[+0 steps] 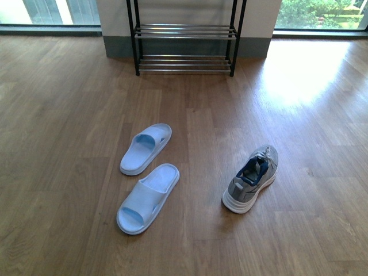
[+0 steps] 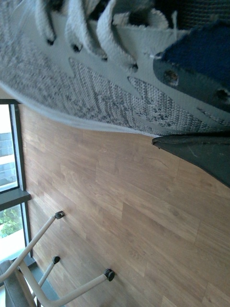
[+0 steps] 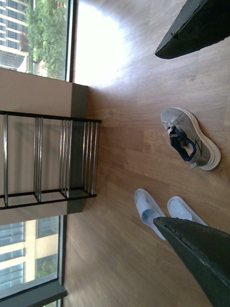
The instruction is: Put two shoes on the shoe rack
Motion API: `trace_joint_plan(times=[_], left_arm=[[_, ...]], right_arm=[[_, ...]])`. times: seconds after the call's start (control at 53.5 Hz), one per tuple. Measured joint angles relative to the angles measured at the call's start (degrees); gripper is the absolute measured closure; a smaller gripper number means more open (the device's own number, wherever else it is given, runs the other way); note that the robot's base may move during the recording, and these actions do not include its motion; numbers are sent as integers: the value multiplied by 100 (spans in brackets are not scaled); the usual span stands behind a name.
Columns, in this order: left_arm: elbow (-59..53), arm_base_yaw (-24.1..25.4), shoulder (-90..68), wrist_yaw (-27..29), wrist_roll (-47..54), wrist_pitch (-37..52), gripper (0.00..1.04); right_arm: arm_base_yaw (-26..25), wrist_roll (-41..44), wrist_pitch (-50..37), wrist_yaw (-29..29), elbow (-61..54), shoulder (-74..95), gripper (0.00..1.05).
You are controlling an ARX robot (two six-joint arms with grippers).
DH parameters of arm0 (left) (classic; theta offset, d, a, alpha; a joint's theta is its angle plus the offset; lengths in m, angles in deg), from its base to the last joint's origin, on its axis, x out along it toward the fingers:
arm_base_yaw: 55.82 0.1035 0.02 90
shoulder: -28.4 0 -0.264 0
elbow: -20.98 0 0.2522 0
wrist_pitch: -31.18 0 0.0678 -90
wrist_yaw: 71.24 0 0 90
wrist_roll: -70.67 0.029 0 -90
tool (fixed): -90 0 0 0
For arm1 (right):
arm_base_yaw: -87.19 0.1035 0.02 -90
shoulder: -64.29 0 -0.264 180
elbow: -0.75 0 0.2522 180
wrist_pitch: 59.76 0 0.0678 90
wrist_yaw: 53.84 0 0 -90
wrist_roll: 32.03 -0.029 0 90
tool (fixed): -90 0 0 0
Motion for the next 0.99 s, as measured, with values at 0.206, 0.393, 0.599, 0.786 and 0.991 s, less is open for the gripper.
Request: trace_joint_plan(times=[0.206, 0.393, 0.599, 0.786, 0.991], left_arm=[[0, -2, 9, -4, 61, -2, 103], [0, -2, 7, -7, 59, -2, 103], [0, -11, 7, -48, 61, -2, 103], [0, -11, 7, -13, 61, -2, 103], [-2, -11, 7, 2, 61, -2, 103]], right_arm=[[0, 2, 0, 2, 0, 0, 9], [0, 0, 0, 0, 0, 0, 9], [0, 2, 0, -2, 0, 0, 9], [0, 2, 0, 0, 0, 0, 9], [0, 2, 0, 15, 0, 2, 9]])
